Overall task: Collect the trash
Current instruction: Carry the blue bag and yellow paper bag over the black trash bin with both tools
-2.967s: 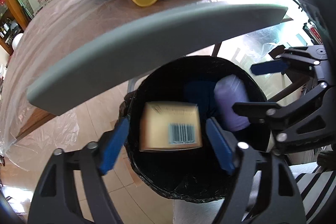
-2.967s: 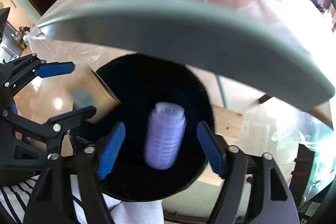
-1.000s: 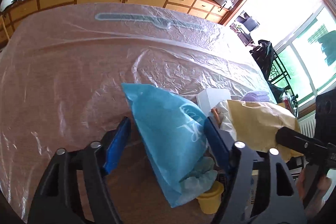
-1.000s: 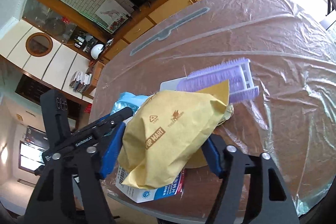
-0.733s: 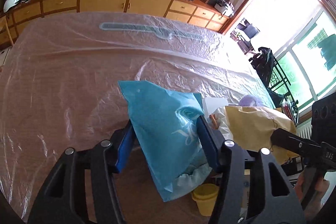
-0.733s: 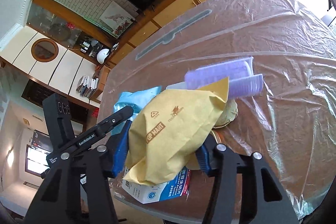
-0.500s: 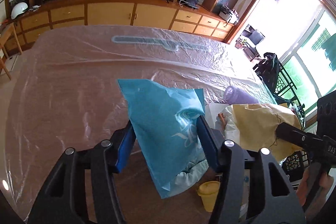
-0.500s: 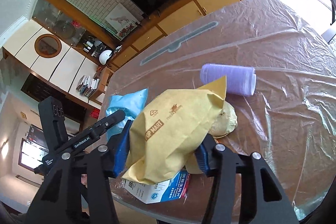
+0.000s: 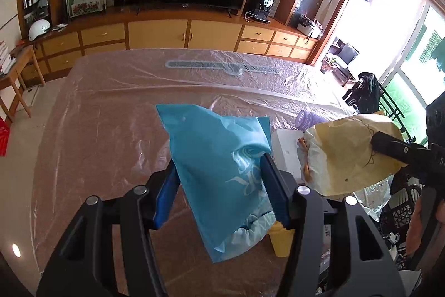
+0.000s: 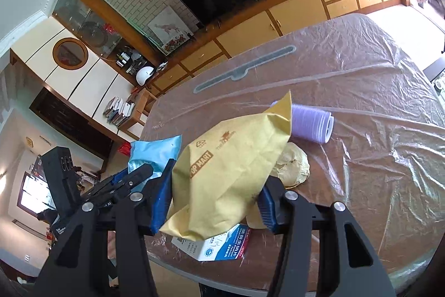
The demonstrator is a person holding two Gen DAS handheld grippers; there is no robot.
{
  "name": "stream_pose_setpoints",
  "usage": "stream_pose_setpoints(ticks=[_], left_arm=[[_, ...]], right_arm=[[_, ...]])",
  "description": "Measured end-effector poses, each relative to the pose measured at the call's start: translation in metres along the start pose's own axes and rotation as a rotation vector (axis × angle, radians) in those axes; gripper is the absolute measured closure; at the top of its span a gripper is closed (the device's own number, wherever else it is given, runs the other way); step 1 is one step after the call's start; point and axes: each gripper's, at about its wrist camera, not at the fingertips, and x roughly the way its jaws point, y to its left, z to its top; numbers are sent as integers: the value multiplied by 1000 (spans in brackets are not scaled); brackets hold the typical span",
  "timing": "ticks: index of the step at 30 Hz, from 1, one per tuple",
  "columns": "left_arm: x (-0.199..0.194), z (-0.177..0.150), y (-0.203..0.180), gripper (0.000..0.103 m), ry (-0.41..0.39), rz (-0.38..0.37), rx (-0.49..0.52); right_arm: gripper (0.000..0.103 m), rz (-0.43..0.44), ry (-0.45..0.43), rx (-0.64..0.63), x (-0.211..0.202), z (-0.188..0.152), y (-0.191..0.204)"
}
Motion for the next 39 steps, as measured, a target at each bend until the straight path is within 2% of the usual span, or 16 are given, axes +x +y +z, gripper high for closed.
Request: stream_pose_setpoints(ticks=[8,24,33,39], left_arm=[[-17,-4,-8,45,-24,11,12],[-48,-18,-19,45,-62,11,40],[-65,-35,-34,45,-44,-20,71],[-76,-56,-45,45,-29,-74,107]], right_arm=[[53,2,-4,-48,-12,-3,6],[54,78,-27,-100,-50,-9,17],[54,116,-3,-122,-82,-26,17],[55,121,38,-131,-99,-48,13]])
